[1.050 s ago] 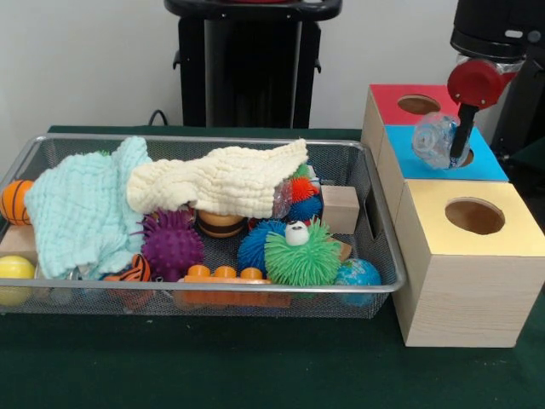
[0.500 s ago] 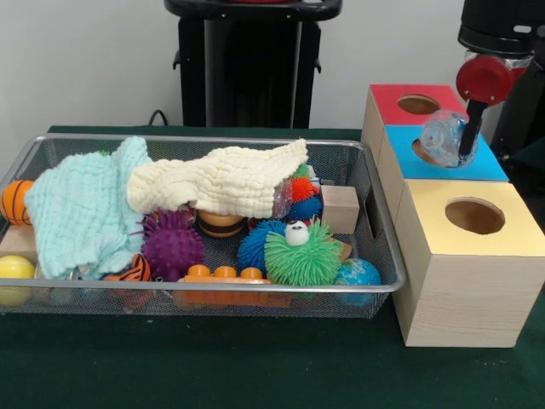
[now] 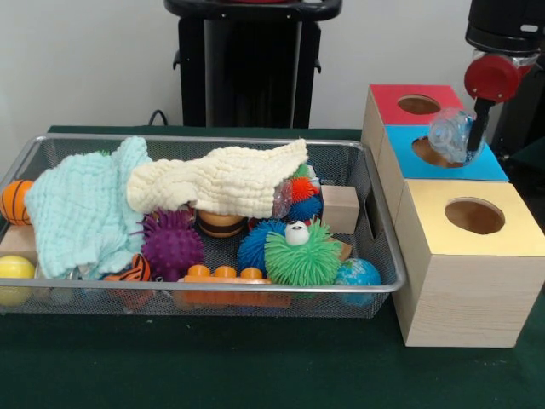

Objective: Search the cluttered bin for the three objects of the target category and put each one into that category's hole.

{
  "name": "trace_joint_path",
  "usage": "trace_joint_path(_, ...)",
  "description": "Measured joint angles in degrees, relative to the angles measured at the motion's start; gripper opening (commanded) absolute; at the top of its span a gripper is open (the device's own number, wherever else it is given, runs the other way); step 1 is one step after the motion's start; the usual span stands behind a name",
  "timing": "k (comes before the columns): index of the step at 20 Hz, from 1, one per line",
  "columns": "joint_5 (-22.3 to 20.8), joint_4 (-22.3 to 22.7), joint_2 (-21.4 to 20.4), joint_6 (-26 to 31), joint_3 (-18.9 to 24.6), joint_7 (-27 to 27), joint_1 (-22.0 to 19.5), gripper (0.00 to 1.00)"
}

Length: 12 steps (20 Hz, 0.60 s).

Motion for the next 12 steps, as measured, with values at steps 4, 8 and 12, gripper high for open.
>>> trace_joint_path(4,-0.05,2.15,-0.57,-1.86,1.21,0.0,0.01,0.0)
trace_joint_path(8,-0.08,4.42,-1.12,-3.55,1.79,0.0,-0.02,0.0)
trace_joint_path(12,-0.05,6.1,-1.59,-3.92,1.82,0.0,-0.21,0.0)
